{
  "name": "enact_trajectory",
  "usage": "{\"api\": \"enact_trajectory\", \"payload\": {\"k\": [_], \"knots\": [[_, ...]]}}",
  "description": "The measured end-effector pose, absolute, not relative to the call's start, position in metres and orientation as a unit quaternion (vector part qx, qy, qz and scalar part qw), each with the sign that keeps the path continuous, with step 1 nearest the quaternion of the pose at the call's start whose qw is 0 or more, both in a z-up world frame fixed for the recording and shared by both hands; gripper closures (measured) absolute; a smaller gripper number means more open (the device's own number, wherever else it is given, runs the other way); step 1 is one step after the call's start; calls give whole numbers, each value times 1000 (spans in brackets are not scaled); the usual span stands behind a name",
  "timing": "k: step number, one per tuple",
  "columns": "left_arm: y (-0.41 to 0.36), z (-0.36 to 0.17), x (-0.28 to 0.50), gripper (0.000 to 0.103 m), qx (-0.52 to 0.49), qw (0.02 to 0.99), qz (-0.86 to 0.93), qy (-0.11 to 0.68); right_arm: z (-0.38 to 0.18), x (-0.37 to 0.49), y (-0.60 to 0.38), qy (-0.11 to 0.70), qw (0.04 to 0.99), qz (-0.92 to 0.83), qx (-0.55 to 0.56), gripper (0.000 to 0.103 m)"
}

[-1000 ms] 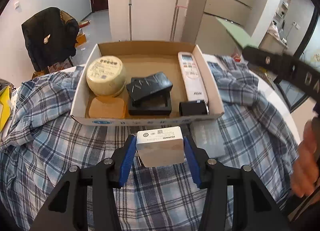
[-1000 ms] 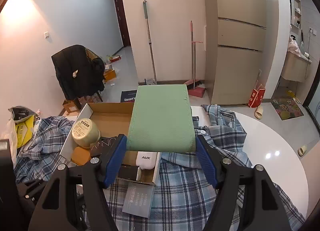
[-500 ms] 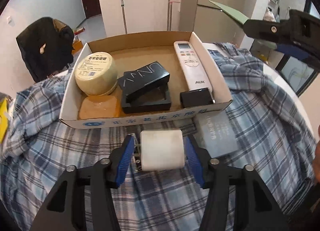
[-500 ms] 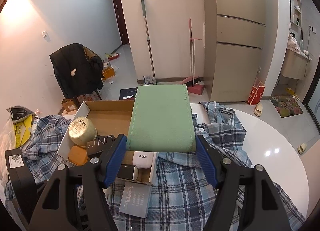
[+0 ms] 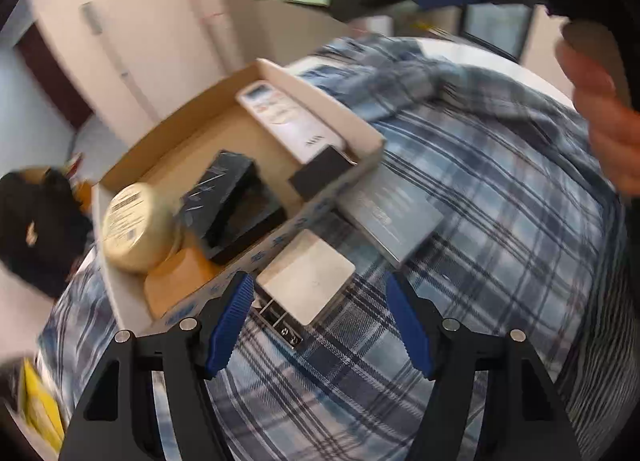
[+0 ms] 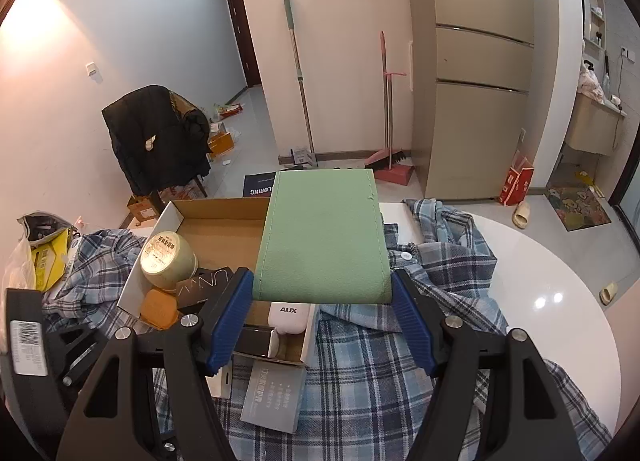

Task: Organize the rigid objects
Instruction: 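Grasp and lift the white charger with the left gripper while the right holds the green pad, then lower the white charger into the cardboard box and open the left gripper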

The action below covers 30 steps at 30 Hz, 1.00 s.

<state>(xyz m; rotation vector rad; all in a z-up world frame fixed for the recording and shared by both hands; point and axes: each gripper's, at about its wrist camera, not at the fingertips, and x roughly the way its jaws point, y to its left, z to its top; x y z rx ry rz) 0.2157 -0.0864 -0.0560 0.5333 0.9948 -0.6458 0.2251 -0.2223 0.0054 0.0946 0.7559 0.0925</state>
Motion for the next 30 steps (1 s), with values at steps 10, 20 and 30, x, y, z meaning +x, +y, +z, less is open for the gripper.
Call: {"api": "enact_trajectory", "payload": {"k": [10, 20, 30], "knots": [[-80, -66, 238, 32, 200, 786, -319, 490, 4, 225, -222, 375, 924, 57, 47, 35], [-83, -76, 243, 32, 202, 775, -326, 502, 2, 225, -218, 379, 922, 63, 45, 35], [-85, -65, 222, 32, 189, 769, -346, 502, 5, 224, -221, 376, 923, 68, 50, 35]]}}
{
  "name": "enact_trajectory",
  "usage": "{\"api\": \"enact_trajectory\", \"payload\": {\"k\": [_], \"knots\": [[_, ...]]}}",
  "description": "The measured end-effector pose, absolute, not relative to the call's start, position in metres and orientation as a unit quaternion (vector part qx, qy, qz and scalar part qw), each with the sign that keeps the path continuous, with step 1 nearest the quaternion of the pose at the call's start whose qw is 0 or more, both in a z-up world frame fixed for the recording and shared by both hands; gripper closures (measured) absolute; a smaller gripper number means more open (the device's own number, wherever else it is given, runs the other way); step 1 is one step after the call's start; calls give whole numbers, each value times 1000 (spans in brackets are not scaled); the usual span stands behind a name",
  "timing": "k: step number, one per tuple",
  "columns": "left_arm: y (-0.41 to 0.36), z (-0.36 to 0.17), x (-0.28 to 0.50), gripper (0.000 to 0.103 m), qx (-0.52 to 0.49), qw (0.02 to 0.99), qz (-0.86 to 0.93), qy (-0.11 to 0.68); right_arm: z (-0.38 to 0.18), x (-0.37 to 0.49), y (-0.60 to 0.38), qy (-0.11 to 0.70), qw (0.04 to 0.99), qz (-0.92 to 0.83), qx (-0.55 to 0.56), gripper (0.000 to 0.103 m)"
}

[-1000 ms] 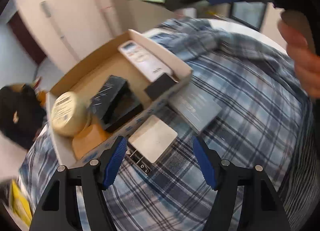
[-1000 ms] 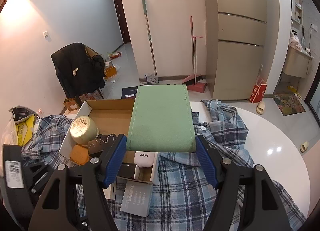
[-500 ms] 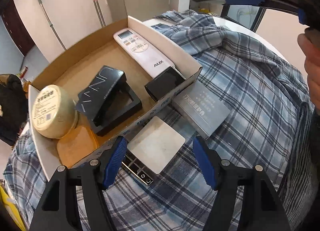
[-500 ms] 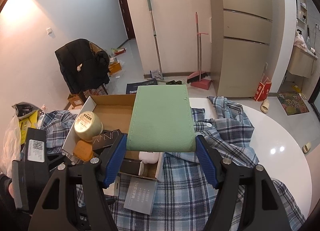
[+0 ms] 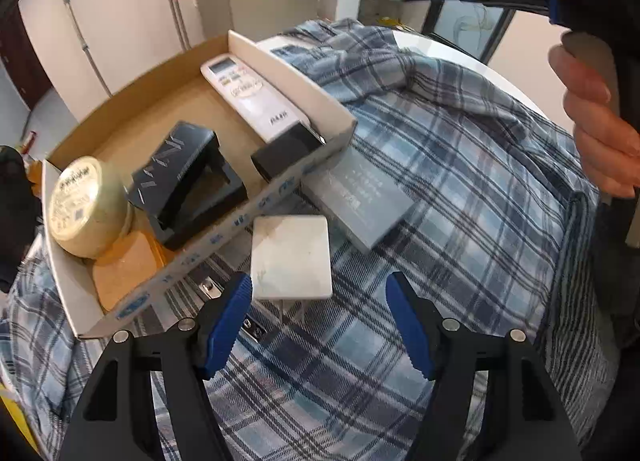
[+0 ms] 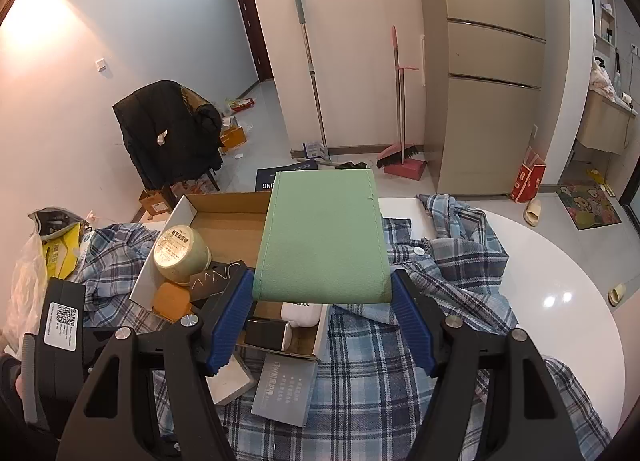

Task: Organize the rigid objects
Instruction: 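Lower the white charger into the cardboard box and open the left gripper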

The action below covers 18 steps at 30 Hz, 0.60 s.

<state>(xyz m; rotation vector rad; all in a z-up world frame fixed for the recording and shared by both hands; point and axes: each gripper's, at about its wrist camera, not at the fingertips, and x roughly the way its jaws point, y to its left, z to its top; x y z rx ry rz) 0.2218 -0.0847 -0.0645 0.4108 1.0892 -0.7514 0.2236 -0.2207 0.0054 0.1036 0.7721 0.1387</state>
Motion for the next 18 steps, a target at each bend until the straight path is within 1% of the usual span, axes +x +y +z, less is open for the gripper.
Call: {"api": "enact_trajectory", "payload": {"k": [5, 7, 8, 9, 10, 12, 15, 18], "knots": [[-101, -74, 234, 32, 197, 771, -318, 515, 6, 223, -221, 376, 923, 67, 51, 35], [-104, -82, 240, 34, 201, 763, -309, 531, 7, 223, -221, 376, 923, 66, 51, 35], [-104, -88, 243, 40, 197, 755, -302, 547, 7, 223, -222, 376, 923, 66, 52, 35], [-104, -91, 244, 52, 199, 753, -294, 554, 7, 223, -222, 376, 923, 65, 52, 35], [-103, -90, 244, 55, 200, 758, -290, 549, 8, 223, -223, 376, 923, 65, 52, 35], [-100, -89, 245, 56, 186, 758, -290, 555, 8, 223, -223, 376, 923, 64, 52, 35], [-96, -80, 238, 56, 184, 775, -279, 537, 7, 224, -224, 377, 923, 63, 52, 35], [-84, -55, 233, 56, 156, 800, -274, 510, 7, 224, -224, 376, 923, 63, 52, 35]]}}
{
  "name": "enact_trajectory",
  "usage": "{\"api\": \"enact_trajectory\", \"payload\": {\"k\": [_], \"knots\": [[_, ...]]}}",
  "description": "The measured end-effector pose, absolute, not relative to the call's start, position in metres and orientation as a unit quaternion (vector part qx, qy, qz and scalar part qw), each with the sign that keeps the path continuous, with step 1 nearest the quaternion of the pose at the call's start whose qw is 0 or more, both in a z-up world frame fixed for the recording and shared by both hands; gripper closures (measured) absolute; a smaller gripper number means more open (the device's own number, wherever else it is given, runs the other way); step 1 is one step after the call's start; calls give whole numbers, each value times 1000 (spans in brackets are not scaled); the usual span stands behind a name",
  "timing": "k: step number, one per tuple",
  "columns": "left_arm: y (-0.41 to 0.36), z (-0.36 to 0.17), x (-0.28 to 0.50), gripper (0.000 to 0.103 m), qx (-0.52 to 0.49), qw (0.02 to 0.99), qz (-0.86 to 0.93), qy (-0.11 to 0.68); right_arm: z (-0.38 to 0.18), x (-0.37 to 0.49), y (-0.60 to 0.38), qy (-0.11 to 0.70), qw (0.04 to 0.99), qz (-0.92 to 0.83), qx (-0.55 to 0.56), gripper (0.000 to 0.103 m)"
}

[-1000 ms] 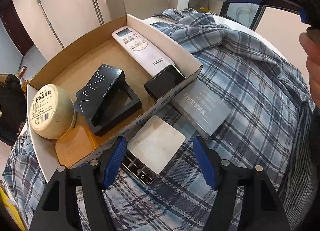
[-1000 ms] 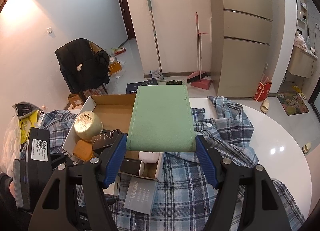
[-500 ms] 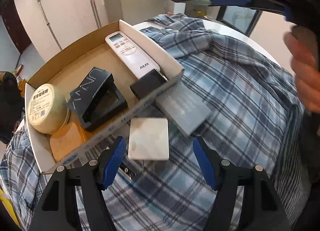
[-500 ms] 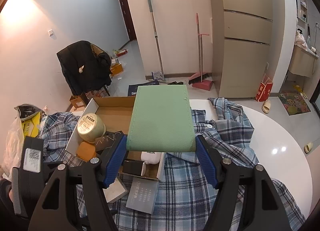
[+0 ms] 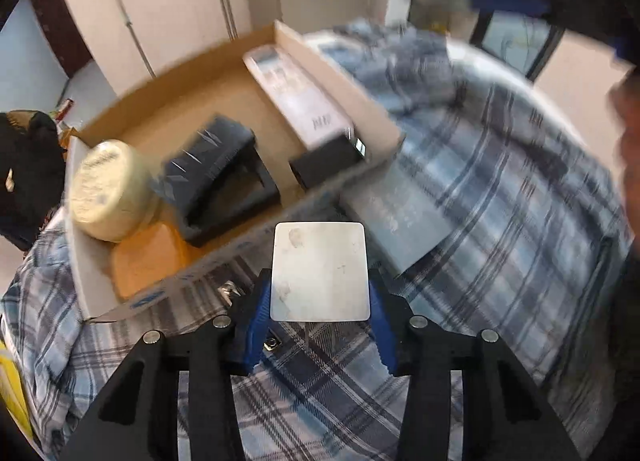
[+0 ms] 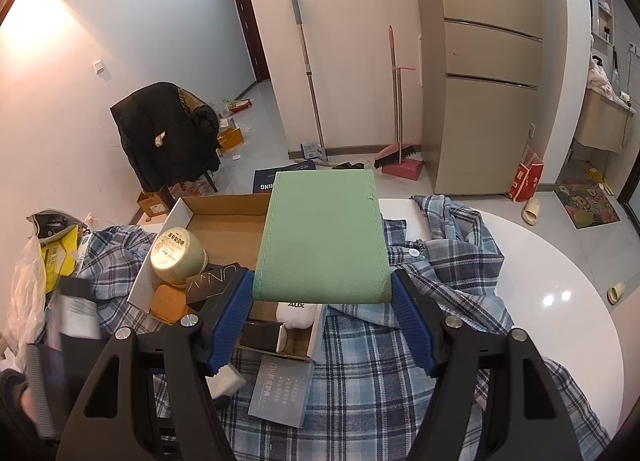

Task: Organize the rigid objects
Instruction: 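Lower the white charger into the cardboard box and open the left gripper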

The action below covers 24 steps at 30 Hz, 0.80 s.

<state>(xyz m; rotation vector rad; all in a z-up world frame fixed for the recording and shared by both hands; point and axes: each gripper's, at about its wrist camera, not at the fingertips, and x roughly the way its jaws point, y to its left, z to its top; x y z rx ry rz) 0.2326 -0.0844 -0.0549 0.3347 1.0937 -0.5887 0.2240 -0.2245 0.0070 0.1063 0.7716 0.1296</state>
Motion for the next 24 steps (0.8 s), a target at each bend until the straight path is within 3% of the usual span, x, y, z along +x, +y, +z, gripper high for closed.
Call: {"api": "enact_trajectory", "payload": {"k": [8, 24], "knots": [[-40, 13, 261, 56, 90, 880, -158, 438, 2, 226, -223, 378, 922, 62, 49, 35], [-68, -42, 367, 56, 10, 865, -111, 489, -35, 244, -216, 412, 907, 73, 40, 35]]}}
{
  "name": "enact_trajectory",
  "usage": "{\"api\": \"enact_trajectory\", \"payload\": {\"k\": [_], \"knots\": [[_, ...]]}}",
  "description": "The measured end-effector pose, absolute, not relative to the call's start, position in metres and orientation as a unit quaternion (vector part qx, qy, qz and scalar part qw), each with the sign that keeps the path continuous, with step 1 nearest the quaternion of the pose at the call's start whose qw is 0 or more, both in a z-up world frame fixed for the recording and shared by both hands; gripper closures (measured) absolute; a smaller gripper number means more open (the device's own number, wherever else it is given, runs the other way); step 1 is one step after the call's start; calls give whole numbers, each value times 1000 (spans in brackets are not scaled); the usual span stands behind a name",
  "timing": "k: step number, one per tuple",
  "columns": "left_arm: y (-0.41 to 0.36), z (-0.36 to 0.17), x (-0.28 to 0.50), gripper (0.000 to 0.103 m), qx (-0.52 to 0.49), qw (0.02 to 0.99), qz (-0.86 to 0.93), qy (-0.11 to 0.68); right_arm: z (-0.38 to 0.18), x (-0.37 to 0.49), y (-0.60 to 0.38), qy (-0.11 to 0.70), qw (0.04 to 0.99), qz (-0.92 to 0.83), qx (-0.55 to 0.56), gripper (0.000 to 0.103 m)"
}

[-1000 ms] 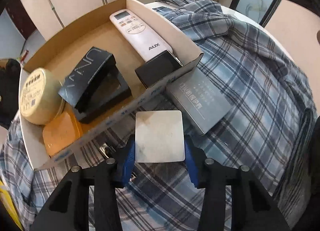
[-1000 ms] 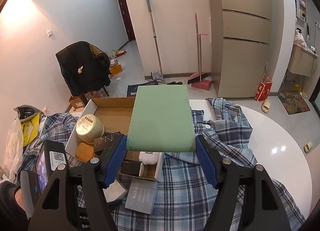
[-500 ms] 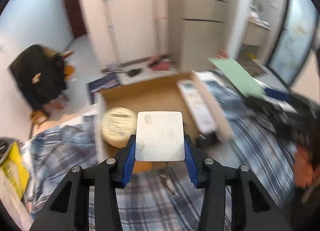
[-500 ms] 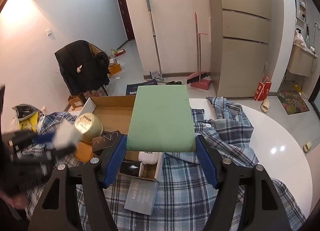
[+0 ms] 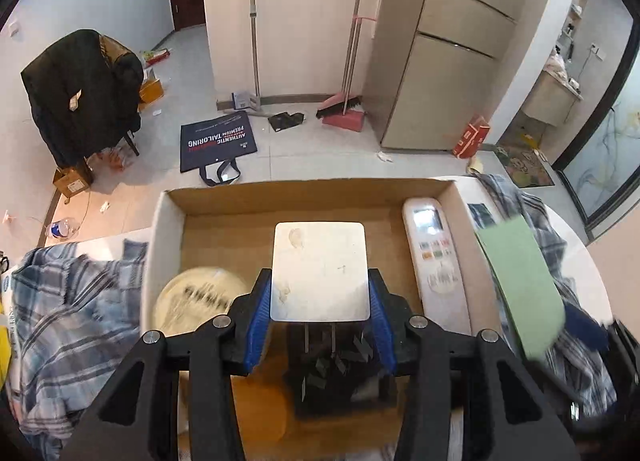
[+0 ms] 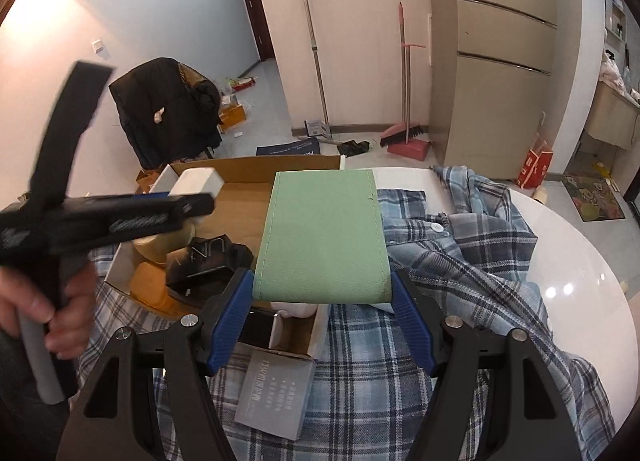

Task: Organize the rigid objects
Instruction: 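Lower the white charger into the cardboard box and open the left gripper, then lower the green pad into the cardboard box and open the right gripper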

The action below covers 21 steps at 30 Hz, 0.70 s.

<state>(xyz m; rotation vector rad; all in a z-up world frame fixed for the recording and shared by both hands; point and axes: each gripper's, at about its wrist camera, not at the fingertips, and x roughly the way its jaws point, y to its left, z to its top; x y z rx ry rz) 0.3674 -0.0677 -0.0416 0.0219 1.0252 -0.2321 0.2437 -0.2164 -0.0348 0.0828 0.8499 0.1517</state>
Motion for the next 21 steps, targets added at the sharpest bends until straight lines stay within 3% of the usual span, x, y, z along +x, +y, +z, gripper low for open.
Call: {"api": "enact_trajectory", "payload": {"k": [8, 9, 12, 21], "knots": [[-79, -70, 392, 56, 27, 853, -103, 510, -40, 249, -220, 417, 906, 65, 38, 35], [-79, -70, 391, 51, 27, 855, -103, 507, -41, 249, -220, 418, 906, 65, 37, 35], [-77, -59, 377, 22, 32, 876, -108, 469, -43, 249, -217, 419, 905, 66, 32, 35], [-33, -16, 323, 16, 0, 932, -73, 355, -45, 268, -185, 425, 899, 105, 30, 35]]}}
